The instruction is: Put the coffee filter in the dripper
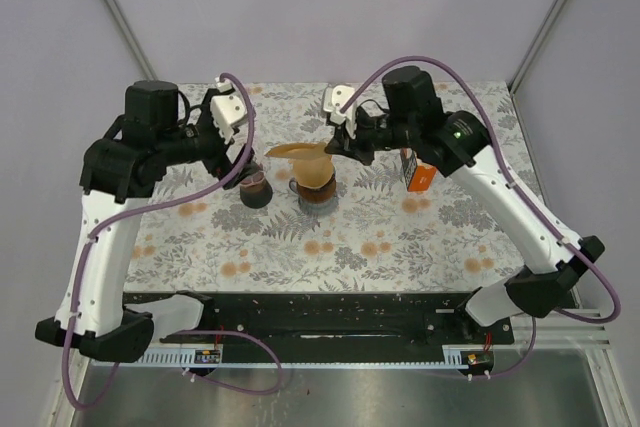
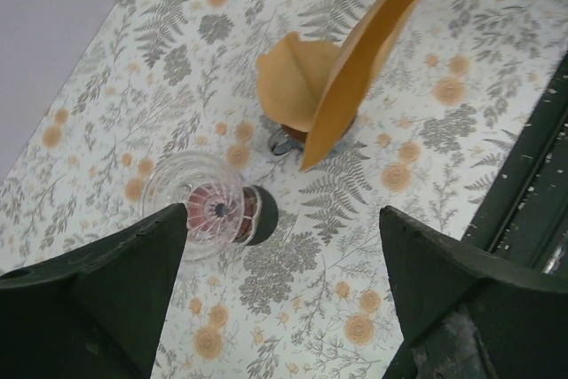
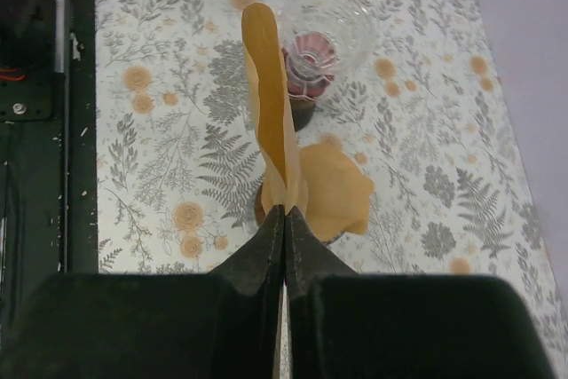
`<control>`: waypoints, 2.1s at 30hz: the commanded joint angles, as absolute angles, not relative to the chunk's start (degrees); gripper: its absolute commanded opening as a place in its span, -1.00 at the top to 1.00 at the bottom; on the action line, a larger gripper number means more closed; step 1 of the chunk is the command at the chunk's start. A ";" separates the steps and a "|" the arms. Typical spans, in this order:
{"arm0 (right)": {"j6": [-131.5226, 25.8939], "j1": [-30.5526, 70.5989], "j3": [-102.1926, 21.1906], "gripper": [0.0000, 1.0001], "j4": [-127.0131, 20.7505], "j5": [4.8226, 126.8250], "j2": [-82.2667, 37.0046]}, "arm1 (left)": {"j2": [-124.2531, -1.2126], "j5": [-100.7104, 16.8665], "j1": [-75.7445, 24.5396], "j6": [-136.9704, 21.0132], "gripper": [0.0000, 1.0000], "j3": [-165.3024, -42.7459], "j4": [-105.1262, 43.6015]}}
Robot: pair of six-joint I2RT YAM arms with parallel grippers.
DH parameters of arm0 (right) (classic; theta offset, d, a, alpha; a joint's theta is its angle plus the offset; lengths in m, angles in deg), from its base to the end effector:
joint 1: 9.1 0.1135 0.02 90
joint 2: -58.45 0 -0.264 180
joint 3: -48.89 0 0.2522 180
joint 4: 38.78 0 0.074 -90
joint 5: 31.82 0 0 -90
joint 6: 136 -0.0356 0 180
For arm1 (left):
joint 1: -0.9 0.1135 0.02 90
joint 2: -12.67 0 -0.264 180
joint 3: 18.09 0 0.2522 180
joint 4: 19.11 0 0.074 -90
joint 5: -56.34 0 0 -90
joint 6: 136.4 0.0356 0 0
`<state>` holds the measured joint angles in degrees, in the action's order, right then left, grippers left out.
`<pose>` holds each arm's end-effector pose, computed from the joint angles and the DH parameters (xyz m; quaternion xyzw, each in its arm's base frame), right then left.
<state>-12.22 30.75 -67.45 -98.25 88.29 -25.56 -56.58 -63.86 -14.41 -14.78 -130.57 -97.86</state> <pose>0.2180 0.2052 0.4631 -0.6022 0.5785 0.2480 0.4911 0.1838 -0.0689 0.4722 0.4512 0.7399 -0.1666 0.4703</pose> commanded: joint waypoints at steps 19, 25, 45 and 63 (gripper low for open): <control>-5.31 37.13 -70.16 1.00 -97.89 95.71 -29.97 | -56.06 -65.30 -20.46 -11.77 0.07 -127.65 -99.84; -4.87 37.13 -70.16 1.00 -98.33 95.45 -30.14 | -56.15 -68.20 -20.46 -9.31 0.05 -129.32 -102.03; -4.16 37.21 -69.81 1.00 -98.85 95.36 -29.79 | -57.29 -65.22 -20.55 -10.98 0.09 -130.03 -99.40; -3.64 37.21 -69.90 1.00 -96.40 95.81 -30.59 | -57.73 -67.06 -22.75 -13.78 0.86 -122.91 -95.71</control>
